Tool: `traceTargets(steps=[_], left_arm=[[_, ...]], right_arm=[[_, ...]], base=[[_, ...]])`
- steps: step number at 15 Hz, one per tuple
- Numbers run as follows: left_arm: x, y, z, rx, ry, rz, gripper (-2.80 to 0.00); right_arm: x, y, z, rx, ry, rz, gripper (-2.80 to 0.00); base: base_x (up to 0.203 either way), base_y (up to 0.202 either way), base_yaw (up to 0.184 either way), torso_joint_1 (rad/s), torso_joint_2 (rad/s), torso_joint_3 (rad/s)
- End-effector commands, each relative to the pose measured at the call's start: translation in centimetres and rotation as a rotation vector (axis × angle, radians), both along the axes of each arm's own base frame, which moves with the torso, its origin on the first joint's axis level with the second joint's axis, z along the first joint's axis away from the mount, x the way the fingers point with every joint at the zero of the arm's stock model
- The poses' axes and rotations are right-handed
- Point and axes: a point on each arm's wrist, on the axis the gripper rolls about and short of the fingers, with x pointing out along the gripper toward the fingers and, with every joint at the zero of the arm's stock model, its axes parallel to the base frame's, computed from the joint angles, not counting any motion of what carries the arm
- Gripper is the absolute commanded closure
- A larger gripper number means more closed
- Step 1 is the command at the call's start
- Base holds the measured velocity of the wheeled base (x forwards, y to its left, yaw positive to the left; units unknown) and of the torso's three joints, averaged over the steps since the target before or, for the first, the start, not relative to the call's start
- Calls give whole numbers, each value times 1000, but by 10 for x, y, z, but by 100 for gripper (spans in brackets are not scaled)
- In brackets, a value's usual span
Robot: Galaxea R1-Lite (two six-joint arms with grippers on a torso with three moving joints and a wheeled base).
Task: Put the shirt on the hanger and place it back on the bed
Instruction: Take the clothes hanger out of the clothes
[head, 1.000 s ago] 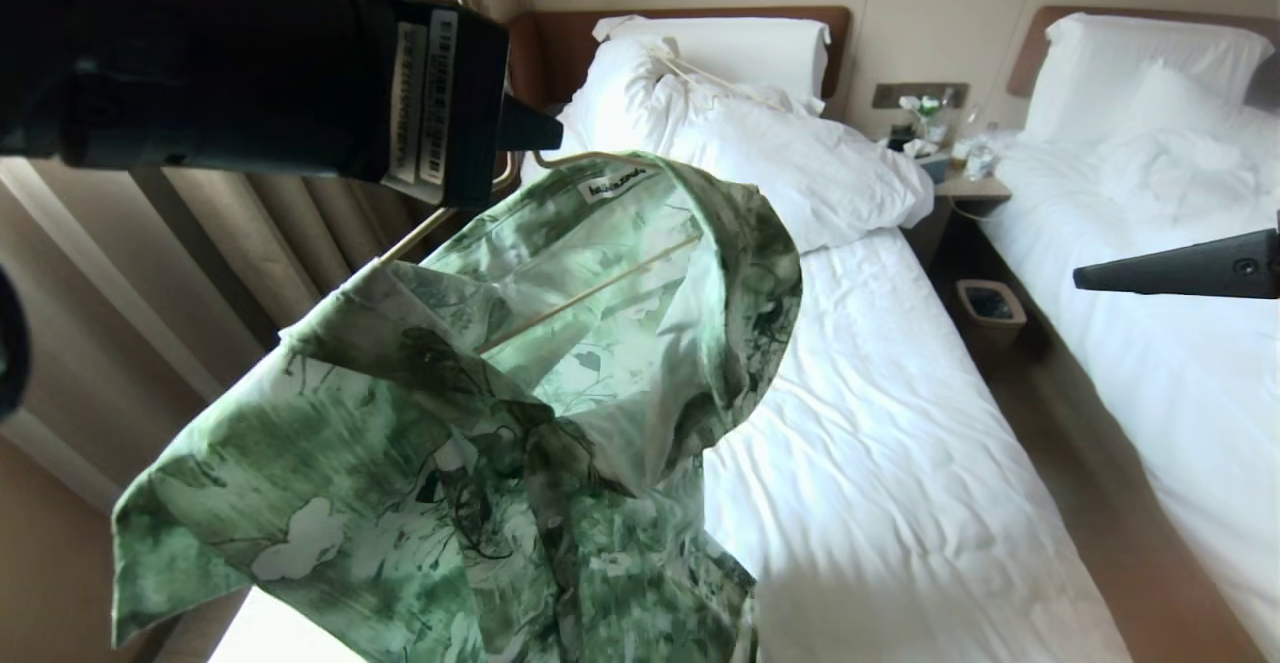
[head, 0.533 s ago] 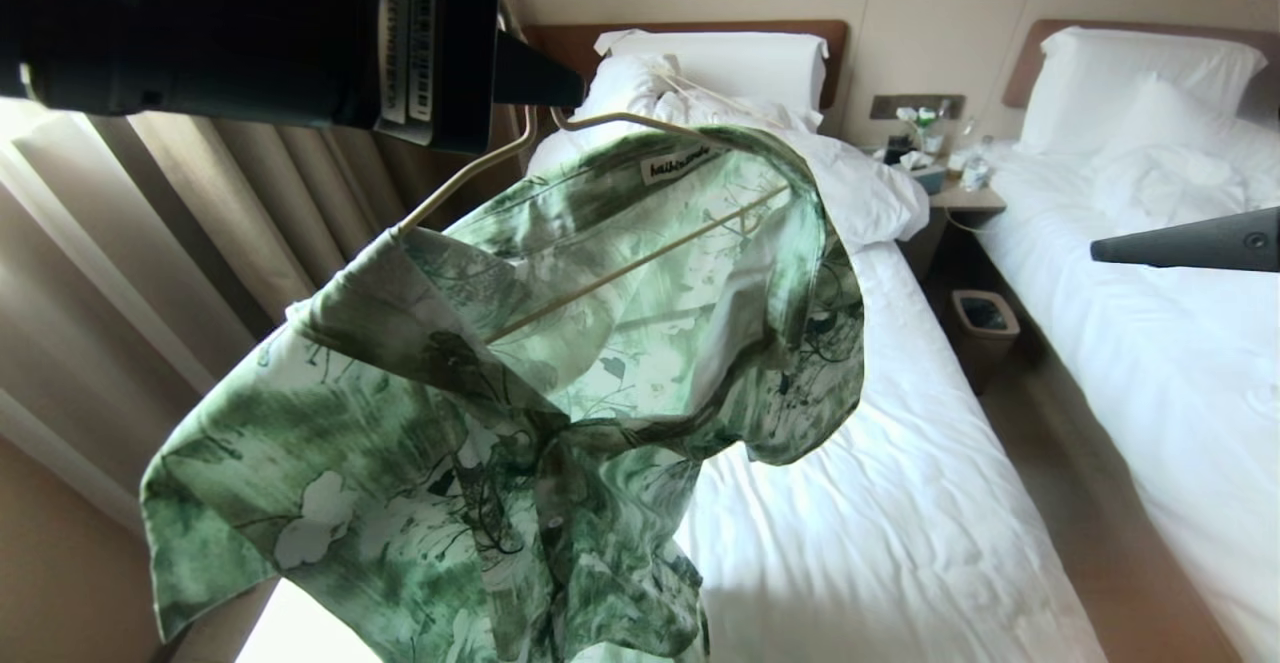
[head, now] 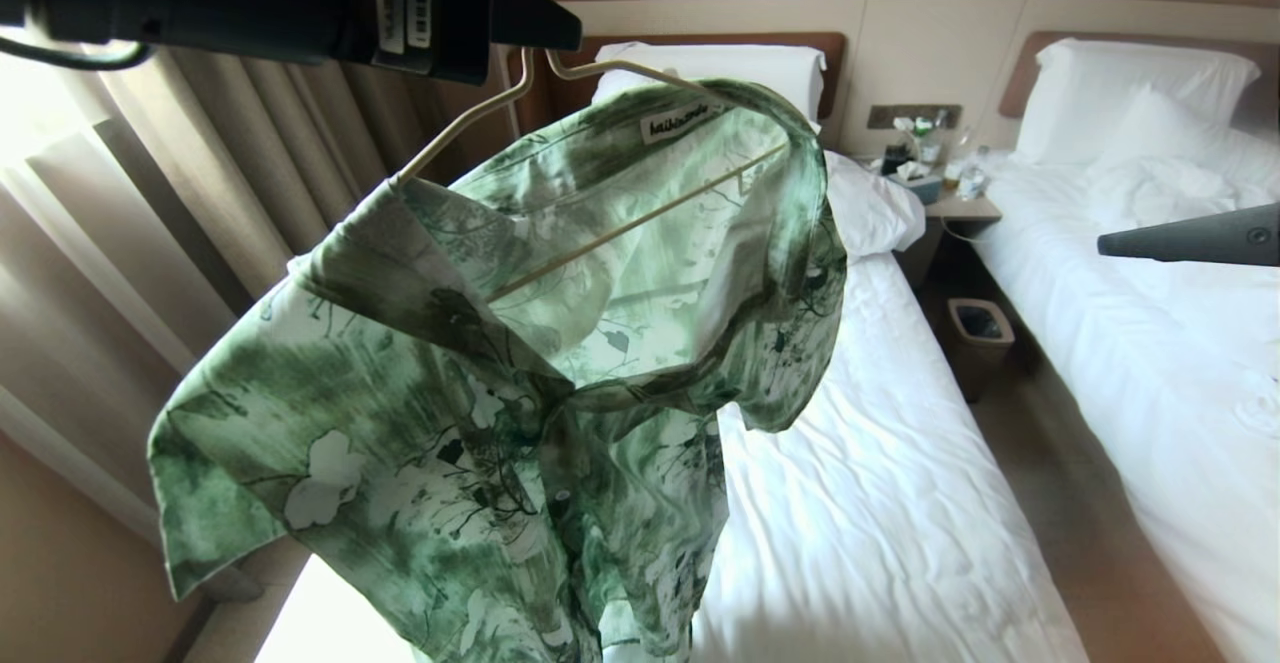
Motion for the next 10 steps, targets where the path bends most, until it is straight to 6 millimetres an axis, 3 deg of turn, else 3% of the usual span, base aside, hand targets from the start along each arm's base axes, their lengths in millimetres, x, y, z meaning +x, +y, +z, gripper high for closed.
traceTargets(steps=[1, 6, 10], left_arm=[[5, -2, 2, -4, -4, 13, 0], [13, -2, 1, 30, -21, 32, 0], [14, -4, -1, 34, -18, 32, 0]], right_arm=[[4, 0, -1, 2, -2, 0, 0], [19, -6, -1, 9, -21, -48, 0], [35, -6, 23, 160, 29, -110, 0]], base=[[0, 0, 0, 46, -147, -53], [0, 0, 0, 0, 0, 0], [0, 0, 0, 0, 0, 0]])
